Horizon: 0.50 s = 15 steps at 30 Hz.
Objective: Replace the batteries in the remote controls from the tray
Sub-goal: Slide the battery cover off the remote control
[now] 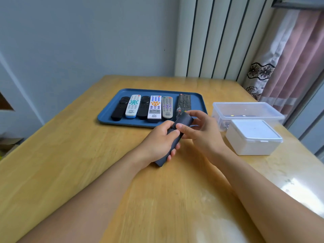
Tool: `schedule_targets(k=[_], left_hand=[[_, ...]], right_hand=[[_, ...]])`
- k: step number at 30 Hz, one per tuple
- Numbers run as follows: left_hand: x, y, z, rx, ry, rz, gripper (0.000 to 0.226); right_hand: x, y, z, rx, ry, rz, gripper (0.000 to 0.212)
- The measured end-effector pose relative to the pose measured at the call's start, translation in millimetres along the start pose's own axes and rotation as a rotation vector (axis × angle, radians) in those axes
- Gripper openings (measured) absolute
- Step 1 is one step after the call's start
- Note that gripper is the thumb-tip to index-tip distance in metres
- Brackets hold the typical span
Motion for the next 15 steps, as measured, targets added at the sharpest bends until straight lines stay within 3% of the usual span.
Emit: schedule_targets(k=[3,6,8,11,12,15], left_hand=[[-3,0,-6,0.025,0.027,0.075,0.013],[-4,10,-7,0.102,0.054,0.179,0.009],[-2,19,-5,0.139,0.085,0.269,0.014],[-1,24,2,0.13,0.139,0.376,0.027],[0,23,4,0.109,0.149,0.38,0.029],[0,14,11,0.035,0.142,0.355,0.027]], right_hand=[[-2,2,-3,0.056,0.115,0.086,0.018],[-16,7,-5,0.122,0.024,-0.06,0.008],[-19,11,-2,-0.019,-0.142,-0.063,0.004],[-14,13,9,-0.361,-0.36,0.129,0.009],[-13,14,10,-0.404,-0.321,0.251,0.011],[-21,13,7,-0.365,0.106,0.769,0.017]])
Point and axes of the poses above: each hand's wrist, its own z-axis away from the middle knuckle, its own y-axis out of the back of the hand, x = y × z, the point moved 2 cm from there along -z, towards the middle knuckle, and after that the axes turned 10 degrees about y, right-handed, at the moved point
